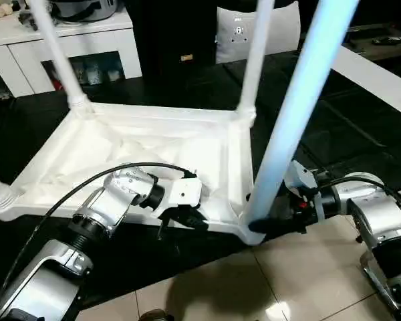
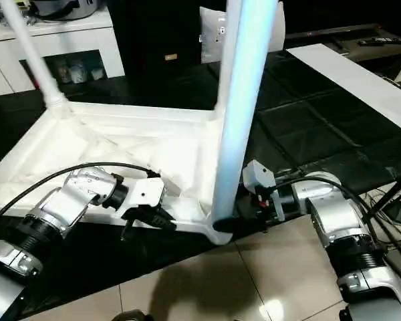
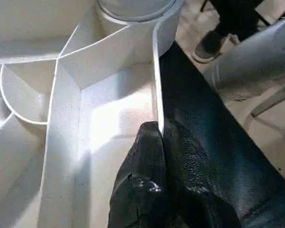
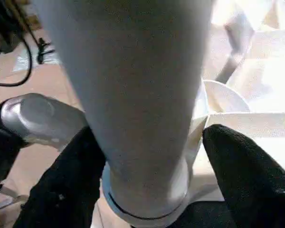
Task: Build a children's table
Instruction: Rotate leg to tighten
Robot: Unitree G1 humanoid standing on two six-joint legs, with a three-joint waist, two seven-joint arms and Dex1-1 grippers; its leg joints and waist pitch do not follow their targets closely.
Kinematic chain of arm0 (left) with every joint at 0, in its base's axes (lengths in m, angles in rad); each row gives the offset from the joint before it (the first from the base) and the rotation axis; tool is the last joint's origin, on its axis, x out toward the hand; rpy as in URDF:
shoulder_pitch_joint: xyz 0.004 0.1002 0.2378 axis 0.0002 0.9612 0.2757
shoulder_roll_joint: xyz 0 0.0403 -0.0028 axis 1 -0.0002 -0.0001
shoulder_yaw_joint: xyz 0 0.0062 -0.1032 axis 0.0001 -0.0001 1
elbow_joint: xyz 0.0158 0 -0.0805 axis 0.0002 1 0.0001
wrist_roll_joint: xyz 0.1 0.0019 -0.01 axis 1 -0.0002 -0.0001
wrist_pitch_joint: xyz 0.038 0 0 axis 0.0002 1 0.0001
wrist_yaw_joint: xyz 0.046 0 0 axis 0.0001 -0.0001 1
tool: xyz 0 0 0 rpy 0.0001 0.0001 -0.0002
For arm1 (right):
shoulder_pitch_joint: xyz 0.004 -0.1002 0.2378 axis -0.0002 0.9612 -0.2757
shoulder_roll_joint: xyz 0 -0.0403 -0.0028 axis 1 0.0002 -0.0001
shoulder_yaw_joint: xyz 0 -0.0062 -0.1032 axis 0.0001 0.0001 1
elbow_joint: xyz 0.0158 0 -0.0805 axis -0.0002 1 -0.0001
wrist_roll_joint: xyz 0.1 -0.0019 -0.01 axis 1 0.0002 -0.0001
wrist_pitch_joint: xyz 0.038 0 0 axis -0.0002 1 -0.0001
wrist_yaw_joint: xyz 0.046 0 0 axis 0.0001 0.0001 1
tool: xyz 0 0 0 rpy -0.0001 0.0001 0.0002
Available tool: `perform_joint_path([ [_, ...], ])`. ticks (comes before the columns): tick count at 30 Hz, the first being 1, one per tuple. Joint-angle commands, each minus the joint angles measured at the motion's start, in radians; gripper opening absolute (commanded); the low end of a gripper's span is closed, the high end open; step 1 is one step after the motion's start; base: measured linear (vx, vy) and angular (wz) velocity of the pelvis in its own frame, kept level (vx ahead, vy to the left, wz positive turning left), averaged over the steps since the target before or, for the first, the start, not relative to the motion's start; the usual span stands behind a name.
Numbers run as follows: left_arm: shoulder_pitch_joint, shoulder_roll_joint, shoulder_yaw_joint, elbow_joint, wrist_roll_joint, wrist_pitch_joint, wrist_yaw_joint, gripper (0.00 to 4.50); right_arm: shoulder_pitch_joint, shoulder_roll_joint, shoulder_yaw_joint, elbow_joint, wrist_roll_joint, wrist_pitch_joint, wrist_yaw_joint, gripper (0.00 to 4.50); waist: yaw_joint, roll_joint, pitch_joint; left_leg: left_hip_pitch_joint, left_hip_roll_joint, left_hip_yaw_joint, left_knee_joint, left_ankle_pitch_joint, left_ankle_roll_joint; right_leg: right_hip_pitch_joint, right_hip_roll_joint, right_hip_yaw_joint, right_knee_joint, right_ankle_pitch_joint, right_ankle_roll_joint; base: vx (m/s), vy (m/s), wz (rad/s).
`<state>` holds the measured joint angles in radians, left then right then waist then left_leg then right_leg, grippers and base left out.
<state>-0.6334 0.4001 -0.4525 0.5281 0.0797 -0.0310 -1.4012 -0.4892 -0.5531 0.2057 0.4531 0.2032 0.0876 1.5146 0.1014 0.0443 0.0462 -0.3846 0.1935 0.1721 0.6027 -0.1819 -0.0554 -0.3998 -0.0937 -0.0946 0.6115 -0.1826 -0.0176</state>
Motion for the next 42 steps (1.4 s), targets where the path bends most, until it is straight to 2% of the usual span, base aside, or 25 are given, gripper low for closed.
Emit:
perform_joint_path([
  [1,-0.016,-0.003,-0.047,0.007,0.013,-0.030,-0.046,0.00,-0.024,-0.007,0.014,0.012,0.020,0.002,0.034,3.12,-0.005,-0.013,-0.070,0.015,0.041,-0.005,-0.063,-0.165,0.095,0.056,-0.057,0.048,-0.069,-0.165,-0.248,0.000,0.000,0.00],
  [4,-0.017,-0.003,-0.047,0.010,0.011,-0.035,-0.049,0.00,-0.028,-0.002,0.015,0.020,0.024,0.001,0.050,2.87,-0.005,-0.017,-0.071,0.015,0.040,-0.005,-0.063,-0.160,0.097,0.056,-0.057,0.048,-0.068,-0.165,-0.245,0.000,0.000,0.00],
  [7,-0.013,-0.006,-0.039,0.011,0.002,-0.029,-0.055,0.00,-0.025,0.003,0.014,0.021,0.032,0.011,0.067,2.75,-0.004,-0.017,-0.072,0.015,0.041,-0.005,-0.062,-0.149,0.100,0.055,-0.057,0.048,-0.066,-0.156,-0.247,0.000,0.000,0.00],
  [12,0.008,-0.007,-0.025,-0.010,-0.026,0.002,-0.070,0.00,-0.003,0.006,0.003,-0.002,0.055,0.042,0.081,2.25,-0.004,-0.017,-0.072,0.014,0.040,-0.005,-0.062,-0.147,0.102,0.056,-0.056,0.047,-0.066,-0.154,-0.247,0.000,0.000,0.00],
  [15,0.028,-0.012,-0.010,-0.042,-0.059,0.051,-0.071,0.00,0.013,0.014,-0.017,-0.020,0.085,0.069,0.073,2.08,-0.003,-0.015,-0.072,0.014,0.041,-0.005,-0.063,-0.145,0.101,0.056,-0.056,0.047,-0.065,-0.153,-0.248,0.000,0.000,0.00],
  [16,0.038,-0.014,-0.003,-0.061,-0.066,0.082,-0.058,0.00,0.020,0.021,-0.029,-0.031,0.094,0.086,0.048,2.08,-0.003,-0.009,-0.072,0.014,0.041,-0.006,-0.063,-0.147,0.100,0.056,-0.057,0.047,-0.065,-0.155,-0.249,0.000,0.000,0.00],
  [19,0.060,-0.022,0.009,-0.104,-0.068,0.153,-0.010,0.00,0.034,0.049,-0.060,-0.053,0.111,0.139,-0.046,2.02,-0.010,-0.014,-0.070,0.013,0.040,-0.005,-0.065,-0.155,0.096,0.056,-0.055,0.046,-0.069,-0.166,-0.247,0.000,0.000,0.00],
  [20,0.071,-0.045,0.028,-0.124,-0.062,0.208,0.061,0.00,0.029,0.090,-0.080,-0.046,0.093,0.190,-0.170,2.00,-0.015,-0.014,-0.067,0.013,0.040,-0.006,-0.067,-0.170,0.083,0.055,-0.055,0.046,-0.073,-0.207,-0.236,0.000,0.000,0.00],
  [21,0.071,-0.046,0.028,-0.125,-0.062,0.211,0.064,0.00,0.029,0.092,-0.080,-0.045,0.091,0.192,-0.177,2.00,-0.015,-0.014,-0.067,0.013,0.040,-0.006,-0.067,-0.170,0.083,0.055,-0.055,0.046,-0.073,-0.207,-0.236,0.000,0.000,0.00],
  [22,0.073,-0.058,0.037,-0.130,-0.059,0.235,0.096,0.00,0.024,0.110,-0.087,-0.036,0.078,0.208,-0.231,1.99,-0.022,-0.014,-0.063,0.013,0.037,-0.006,-0.070,-0.184,0.066,0.054,-0.054,0.046,-0.076,-0.250,-0.225,0.000,0.000,0.00],
  [23,0.074,-0.080,0.052,-0.134,-0.058,0.256,0.141,0.00,0.016,0.137,-0.098,-0.019,0.059,0.212,-0.306,1.99,-0.027,-0.016,-0.061,0.011,0.033,-0.009,-0.072,-0.208,0.051,0.057,-0.055,0.043,-0.084,-0.320,-0.198,0.000,0.000,0.00],
  [24,0.074,-0.080,0.052,-0.134,-0.058,0.256,0.141,0.00,0.016,0.137,-0.098,-0.019,0.059,0.212,-0.306,1.99,-0.032,-0.015,-0.060,0.012,0.033,-0.009,-0.073,-0.219,0.042,0.055,-0.056,0.043,-0.085,-0.346,-0.187,0.000,0.000,0.00],
  [25,0.076,-0.115,0.071,-0.148,-0.058,0.311,0.207,0.00,0.007,0.183,-0.115,0.000,0.036,0.215,-0.421,1.99,-0.040,-0.016,-0.060,0.015,0.031,-0.011,-0.073,-0.231,0.032,0.053,-0.058,0.044,-0.092,-0.384,-0.172,0.000,0.000,0.00],
  [27,0.079,-0.148,0.082,-0.165,-0.054,0.363,0.265,0.00,-0.003,0.226,-0.124,0.016,0.014,0.217,-0.520,1.99,-0.066,-0.015,-0.060,0.007,0.029,-0.013,-0.075,-0.233,0.021,0.055,-0.055,0.042,-0.091,-0.373,-0.173,0.000,0.000,0.00],
  [28,0.081,-0.182,0.088,-0.177,-0.045,0.406,0.314,0.00,-0.014,0.271,-0.133,0.028,0.001,0.228,-0.611,1.99,-0.072,-0.016,-0.061,0.004,0.028,-0.014,-0.074,-0.228,0.020,0.058,-0.055,0.041,-0.088,-0.367,-0.173,0.000,0.000,0.00],
  [29,0.075,-0.204,0.094,-0.169,-0.038,0.424,0.348,0.00,-0.025,0.295,-0.138,0.041,-0.007,0.232,-0.659,1.99,-0.085,-0.014,-0.059,0.006,0.024,-0.013,-0.072,-0.240,0.024,0.054,-0.053,0.040,-0.096,-0.387,-0.166,0.000,0.000,0.00],
  [32,0.052,-0.255,0.106,-0.140,-0.013,0.455,0.449,0.00,-0.057,0.356,-0.160,0.082,-0.036,0.245,-0.810,1.98,-0.094,-0.013,-0.060,0.008,0.022,-0.012,-0.069,-0.236,0.036,0.050,-0.051,0.041,-0.099,-0.387,-0.168,0.000,0.000,0.00],
  [34,0.052,-0.255,0.106,-0.140,-0.013,0.455,0.449,0.00,-0.057,0.356,-0.160,0.082,-0.036,0.245,-0.810,1.98,-0.094,-0.014,-0.062,0.011,0.021,-0.011,-0.067,-0.231,0.041,0.050,-0.051,0.040,-0.101,-0.378,-0.168,0.000,0.000,0.00],
  [36,0.025,-0.308,0.121,-0.102,0.007,0.461,0.537,0.00,-0.100,0.411,-0.198,0.156,-0.053,0.236,-0.970,1.98,-0.095,-0.011,-0.063,0.010,0.022,-0.010,-0.067,-0.219,0.047,0.049,-0.049,0.042,-0.098,-0.339,-0.180,0.000,0.000,0.00],
  [37,0.005,-0.342,0.125,-0.075,0.027,0.454,0.599,0.00,-0.130,0.450,-0.228,0.209,-0.051,0.198,-1.041,2.32,-0.095,-0.009,-0.066,0.010,0.023,-0.009,-0.066,-0.206,0.045,0.048,-0.049,0.043,-0.093,-0.306,-0.190,0.000,0.000,0.00],
  [38,0.004,-0.346,0.125,-0.073,0.030,0.453,0.607,0.00,-0.133,0.454,-0.231,0.214,-0.051,0.194,-1.049,2.52,-0.098,-0.007,-0.065,0.012,0.025,-0.011,-0.068,-0.215,0.040,0.048,-0.049,0.042,-0.095,-0.298,-0.197,0.000,0.000,0.00],
  [39,0.000,-0.350,0.127,-0.070,0.037,0.451,0.623,0.00,-0.138,0.463,-0.239,0.222,-0.051,0.181,-1.060,2.66,-0.094,-0.008,-0.067,0.014,0.023,-0.009,-0.066,-0.220,0.045,0.050,-0.051,0.042,-0.095,-0.291,-0.197,0.000,0.000,0.00],
  [40,-0.001,-0.350,0.128,-0.070,0.040,0.451,0.630,0.00,-0.139,0.468,-0.244,0.223,-0.049,0.173,-1.065,2.66,-0.094,-0.009,-0.067,0.011,0.024,-0.010,-0.067,-0.216,0.050,0.051,-0.052,0.042,-0.094,-0.282,-0.200,0.000,0.000,0.00],
  [41,0.000,-0.337,0.126,-0.070,0.046,0.441,0.629,0.00,-0.133,0.464,-0.250,0.210,-0.043,0.169,-1.053,2.84,-0.088,-0.008,-0.070,0.014,0.026,-0.009,-0.066,-0.199,0.058,0.049,-0.050,0.043,-0.091,-0.244,-0.208,0.000,0.000,0.00],
  [42,0.000,-0.328,0.125,-0.069,0.050,0.434,0.626,0.00,-0.128,0.460,-0.253,0.201,-0.039,0.167,-1.042,2.84,-0.084,-0.008,-0.072,0.015,0.027,-0.009,-0.065,-0.187,0.064,0.049,-0.050,0.045,-0.088,-0.214,-0.214,0.000,0.000,0.00],
])
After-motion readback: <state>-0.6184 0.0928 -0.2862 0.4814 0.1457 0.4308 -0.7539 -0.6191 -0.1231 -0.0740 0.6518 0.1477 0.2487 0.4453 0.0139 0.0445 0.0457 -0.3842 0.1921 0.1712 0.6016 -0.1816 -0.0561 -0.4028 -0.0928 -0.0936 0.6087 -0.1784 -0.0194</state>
